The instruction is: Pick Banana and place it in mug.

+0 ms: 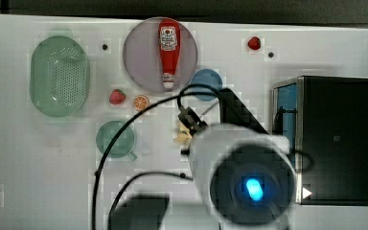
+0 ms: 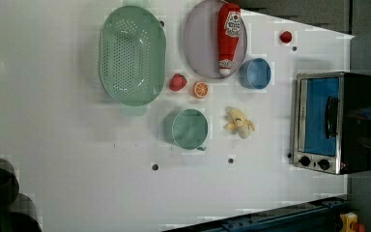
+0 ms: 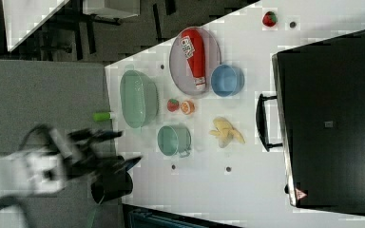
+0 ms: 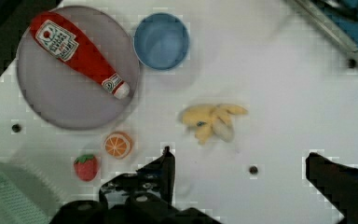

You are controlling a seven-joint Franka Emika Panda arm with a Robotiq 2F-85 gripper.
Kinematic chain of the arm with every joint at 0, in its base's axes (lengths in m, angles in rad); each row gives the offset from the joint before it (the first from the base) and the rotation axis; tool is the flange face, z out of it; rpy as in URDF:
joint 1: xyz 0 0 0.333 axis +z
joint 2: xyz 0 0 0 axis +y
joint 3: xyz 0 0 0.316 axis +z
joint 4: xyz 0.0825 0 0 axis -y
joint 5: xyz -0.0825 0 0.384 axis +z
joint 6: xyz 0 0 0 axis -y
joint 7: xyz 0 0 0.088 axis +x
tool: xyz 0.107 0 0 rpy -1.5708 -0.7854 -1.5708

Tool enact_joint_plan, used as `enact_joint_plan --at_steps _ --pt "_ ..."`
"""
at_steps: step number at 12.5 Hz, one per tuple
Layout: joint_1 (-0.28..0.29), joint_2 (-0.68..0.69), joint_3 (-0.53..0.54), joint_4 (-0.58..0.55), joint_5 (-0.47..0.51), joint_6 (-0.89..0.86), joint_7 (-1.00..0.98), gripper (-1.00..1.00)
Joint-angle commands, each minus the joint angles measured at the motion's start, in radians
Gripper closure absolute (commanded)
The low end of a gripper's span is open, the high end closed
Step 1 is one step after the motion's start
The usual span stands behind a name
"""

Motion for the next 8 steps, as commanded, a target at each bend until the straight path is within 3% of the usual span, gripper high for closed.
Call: enact_joint_plan --at_steps 1,5,8 --pt "0.0 0.162 0.003 -0.115 -0.014 0.154 -0.222 -1.0" --pt "-0.001 0.31 0.003 -0.189 -0.014 0.403 -0.453 -1.0" --pt "0.0 0.435 0.005 -0.235 -0.014 0.56 -0.492 -1.0"
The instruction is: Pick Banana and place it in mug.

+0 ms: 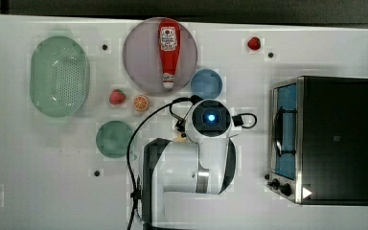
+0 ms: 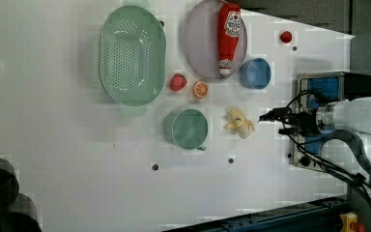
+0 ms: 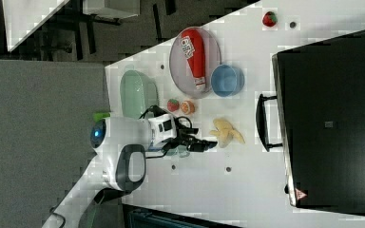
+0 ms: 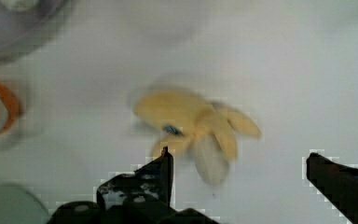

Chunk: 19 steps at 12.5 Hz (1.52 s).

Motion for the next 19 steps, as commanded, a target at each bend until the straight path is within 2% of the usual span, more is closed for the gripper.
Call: enact_joint_plan --at_steps 1,6,9,10,11,14,15,17,19 --pt "-0.001 0.055 0.014 -0.026 -0.004 0.117 -0.111 -1.0" --pt "-0.001 0.219 0.041 -0.023 0.004 0.271 -0.111 -1.0" --pt "-0.003 0.259 0.042 -0.024 0.004 0.289 -0.108 -0.95" --pt "-0.003 0.264 0.042 -0.023 0.004 0.306 -0.108 -0.74" --pt "-0.003 0.264 0.042 -0.023 0.004 0.34 -0.108 -0.32" --pt "-0.004 0.263 0.043 -0.032 0.004 0.351 -0.108 0.3" --pt "-0.004 0.244 0.043 -0.032 0.004 0.35 -0.108 0.37" --pt "-0.005 0.185 0.043 -0.031 0.004 0.341 -0.108 0.37" --pt "-0.005 0.083 0.043 -0.018 0.004 0.254 -0.108 0.37"
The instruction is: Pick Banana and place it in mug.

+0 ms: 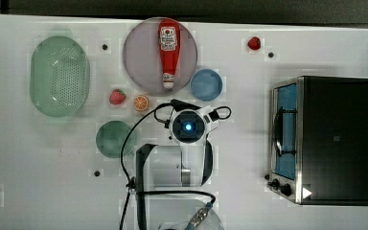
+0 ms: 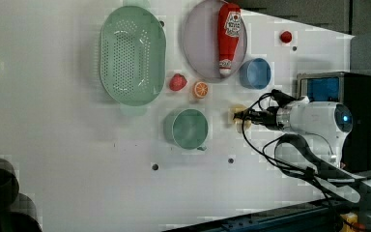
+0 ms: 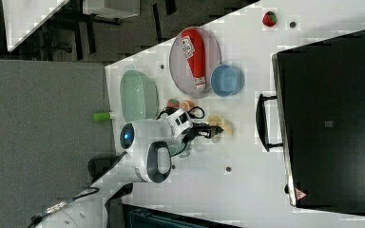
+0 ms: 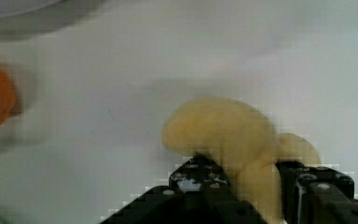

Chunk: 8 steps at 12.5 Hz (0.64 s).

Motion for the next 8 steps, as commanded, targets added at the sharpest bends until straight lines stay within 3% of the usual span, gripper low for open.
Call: enact_joint_plan --at_steps 1,4,7,8 --pt "-0.021 -0.211 -0.013 0.037 0.009 -0.177 -0.024 0.37" --pt "-0.018 -0.417 -0.01 0.18 0.009 -0.609 -0.024 0.37" --pt "0.001 -0.532 0.049 0.268 0.01 -0.75 -0.003 0.37" --pt "0.016 -0.557 0.12 0.27 0.04 -0.823 0.136 0.37"
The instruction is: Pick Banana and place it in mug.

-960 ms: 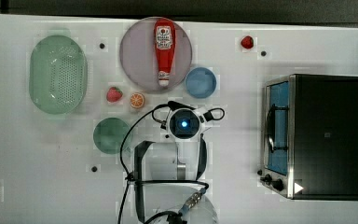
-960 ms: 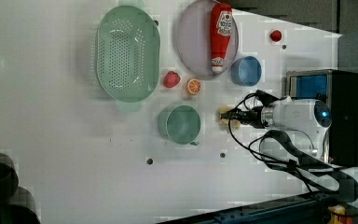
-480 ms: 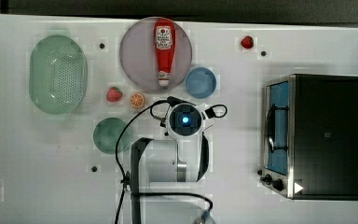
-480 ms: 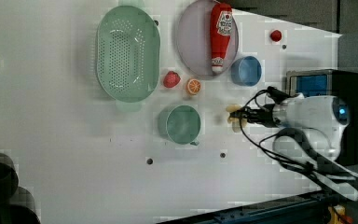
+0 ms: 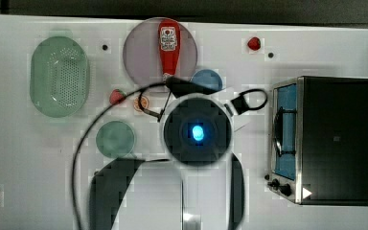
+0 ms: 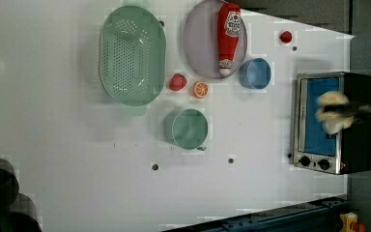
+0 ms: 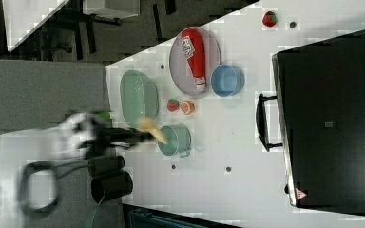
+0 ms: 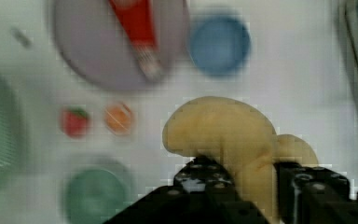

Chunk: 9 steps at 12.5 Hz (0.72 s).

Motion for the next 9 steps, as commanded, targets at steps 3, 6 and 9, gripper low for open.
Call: enact_joint_plan --at_steps 3,6,9 --pt "0.064 0.048 0.214 -0.048 0.117 -0.088 0.363 0.37" --pt "0.066 0.128 0.346 -0.049 0.114 -0.023 0.645 0.37" --pt "0.066 0.214 0.396 -0.102 0.101 0.12 0.76 0.37"
